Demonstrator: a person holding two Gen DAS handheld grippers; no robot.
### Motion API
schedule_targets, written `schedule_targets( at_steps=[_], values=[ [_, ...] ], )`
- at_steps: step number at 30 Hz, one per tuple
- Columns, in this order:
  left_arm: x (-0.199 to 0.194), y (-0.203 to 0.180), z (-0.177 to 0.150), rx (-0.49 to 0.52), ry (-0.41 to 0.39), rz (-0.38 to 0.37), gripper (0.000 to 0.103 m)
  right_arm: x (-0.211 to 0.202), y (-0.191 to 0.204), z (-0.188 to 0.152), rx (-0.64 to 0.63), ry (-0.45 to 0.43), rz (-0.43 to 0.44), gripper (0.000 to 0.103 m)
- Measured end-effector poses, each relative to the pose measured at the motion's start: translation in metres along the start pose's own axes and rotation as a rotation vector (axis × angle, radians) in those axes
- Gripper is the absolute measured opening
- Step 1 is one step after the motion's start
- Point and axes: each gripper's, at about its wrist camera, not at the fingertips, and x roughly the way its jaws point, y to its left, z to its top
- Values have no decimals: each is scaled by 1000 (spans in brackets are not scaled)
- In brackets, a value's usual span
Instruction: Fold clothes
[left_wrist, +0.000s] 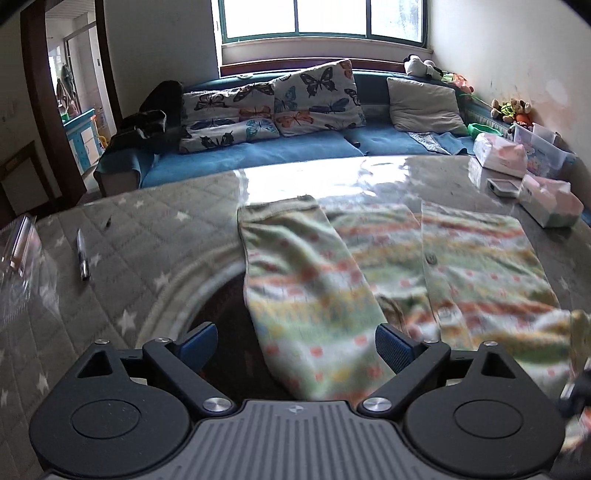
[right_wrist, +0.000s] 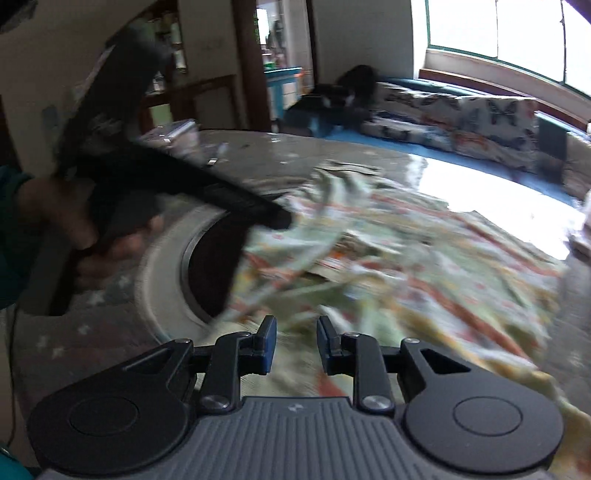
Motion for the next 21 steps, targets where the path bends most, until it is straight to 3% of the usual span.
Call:
schedule_targets(
  at_steps=[5, 13, 21],
  values=[
    [22, 1, 24, -2, 6, -2, 94, 19, 0, 9, 51, 3, 62, 23],
    [70, -15, 61, 31, 27, -14, 94, 31, -5, 6, 78, 19, 94, 24],
    [118, -21, 88, 54, 39, -50, 78, 40, -10, 7, 94, 25, 121, 24]
  ],
)
